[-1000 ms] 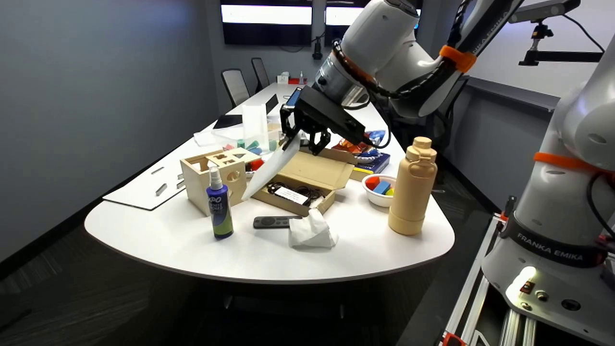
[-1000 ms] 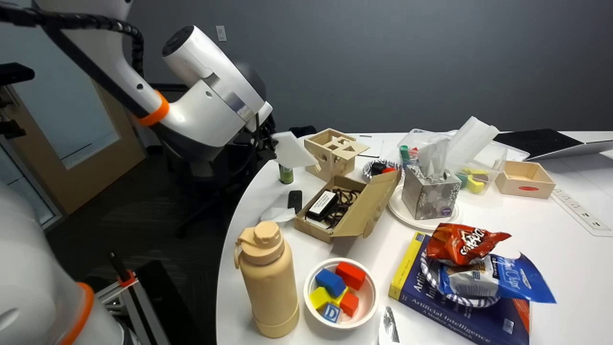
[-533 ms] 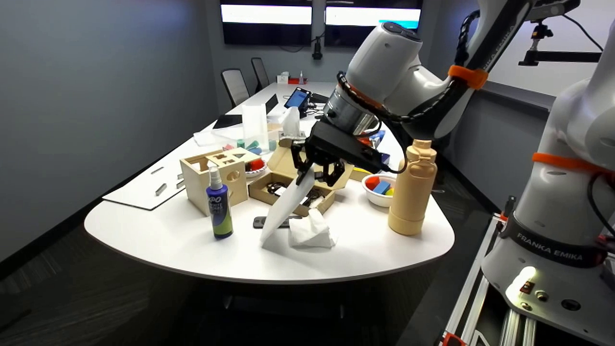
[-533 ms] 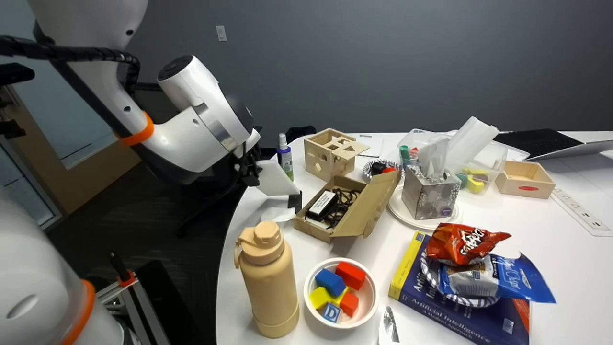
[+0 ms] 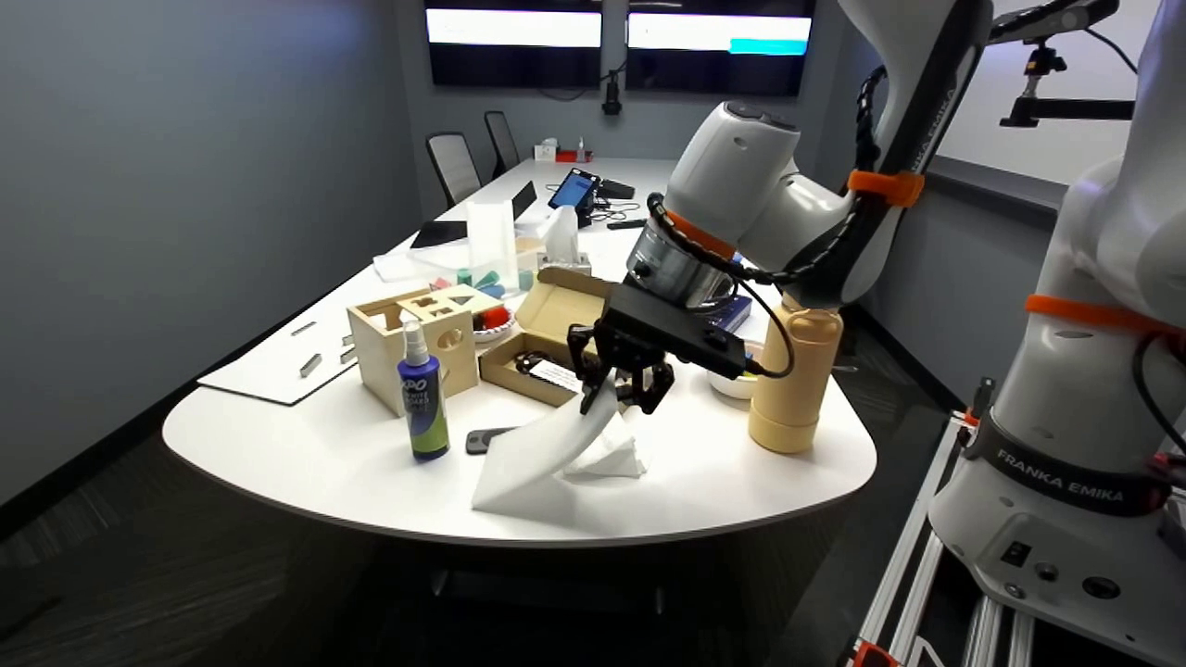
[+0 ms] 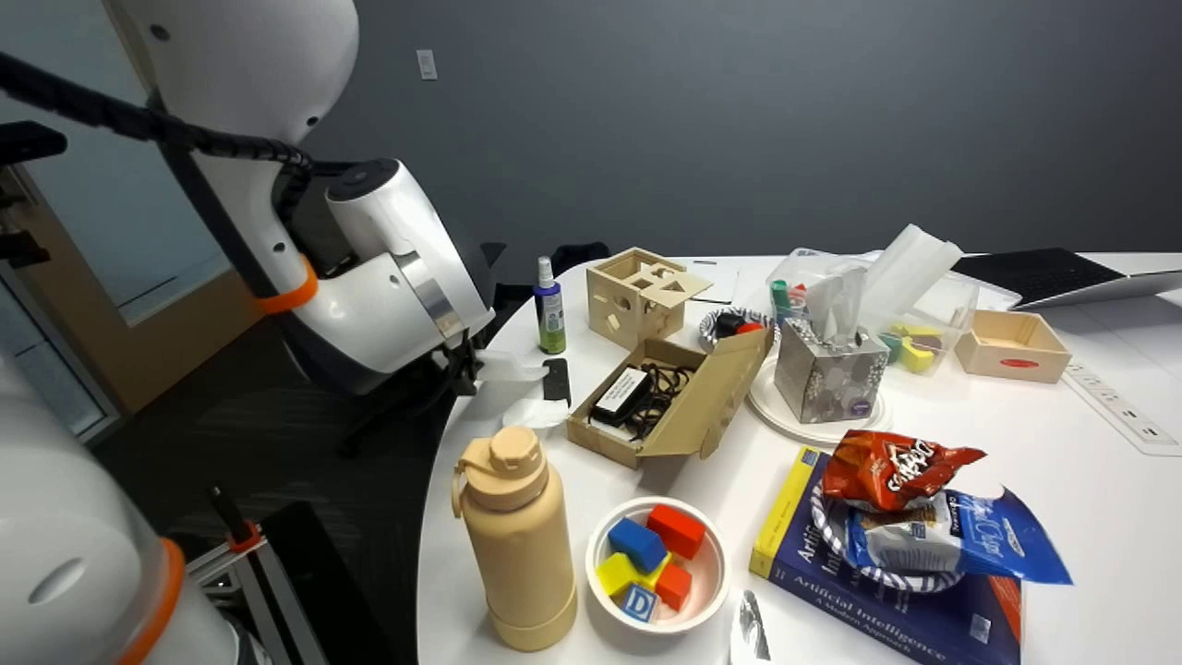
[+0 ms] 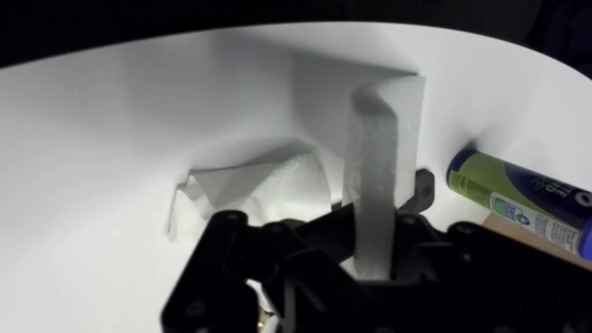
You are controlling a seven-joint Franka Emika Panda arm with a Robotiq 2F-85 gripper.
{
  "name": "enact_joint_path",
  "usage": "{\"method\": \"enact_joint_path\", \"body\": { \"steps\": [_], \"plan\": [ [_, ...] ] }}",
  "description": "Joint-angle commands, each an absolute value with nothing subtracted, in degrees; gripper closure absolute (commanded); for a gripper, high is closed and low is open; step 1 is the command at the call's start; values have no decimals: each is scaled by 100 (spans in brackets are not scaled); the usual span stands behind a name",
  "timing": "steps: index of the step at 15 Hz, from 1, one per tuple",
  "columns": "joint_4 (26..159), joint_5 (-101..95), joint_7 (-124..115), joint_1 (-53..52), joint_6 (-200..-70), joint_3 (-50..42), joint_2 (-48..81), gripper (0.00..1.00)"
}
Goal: Put the styrofoam on the table
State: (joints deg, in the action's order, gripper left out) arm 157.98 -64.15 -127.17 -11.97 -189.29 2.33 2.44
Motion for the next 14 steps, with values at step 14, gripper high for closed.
{"method": "enact_joint_path", "body": {
  "steps": [14],
  "plan": [
    [15757,-6855,-13614,-1011,-17889,157,-499,98]
  ]
}}
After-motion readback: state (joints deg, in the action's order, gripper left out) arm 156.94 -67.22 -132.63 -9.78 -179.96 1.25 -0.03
